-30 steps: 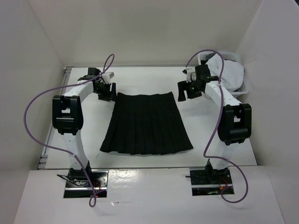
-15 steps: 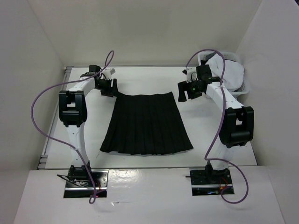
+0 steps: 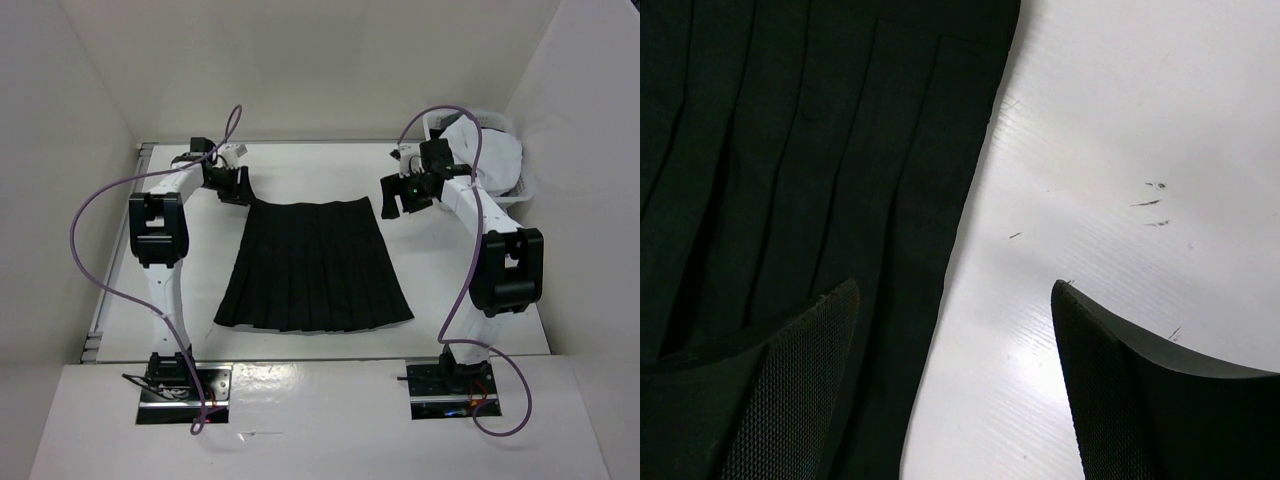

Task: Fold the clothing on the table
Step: Fold the skirt

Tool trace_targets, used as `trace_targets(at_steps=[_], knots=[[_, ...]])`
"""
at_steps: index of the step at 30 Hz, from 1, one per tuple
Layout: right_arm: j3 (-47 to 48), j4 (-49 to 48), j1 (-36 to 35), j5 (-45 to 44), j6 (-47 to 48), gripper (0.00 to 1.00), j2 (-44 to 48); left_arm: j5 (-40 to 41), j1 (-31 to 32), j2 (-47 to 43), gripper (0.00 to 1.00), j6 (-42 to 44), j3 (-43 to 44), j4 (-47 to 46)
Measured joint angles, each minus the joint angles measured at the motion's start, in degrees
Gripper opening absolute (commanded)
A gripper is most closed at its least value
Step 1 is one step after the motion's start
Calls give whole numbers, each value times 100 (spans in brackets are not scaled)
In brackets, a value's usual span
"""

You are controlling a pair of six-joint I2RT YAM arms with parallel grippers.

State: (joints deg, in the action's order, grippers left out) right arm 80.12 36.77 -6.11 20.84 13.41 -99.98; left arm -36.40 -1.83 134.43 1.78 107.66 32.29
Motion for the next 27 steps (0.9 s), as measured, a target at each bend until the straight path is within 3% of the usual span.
trace_targets(at_steps=[18, 27], knots=[[24, 35, 0, 160, 2, 81, -293, -487, 17, 345, 43, 273, 446, 496], [229, 103, 0, 433, 7, 79, -717, -579, 26, 529, 28, 275, 684, 533]])
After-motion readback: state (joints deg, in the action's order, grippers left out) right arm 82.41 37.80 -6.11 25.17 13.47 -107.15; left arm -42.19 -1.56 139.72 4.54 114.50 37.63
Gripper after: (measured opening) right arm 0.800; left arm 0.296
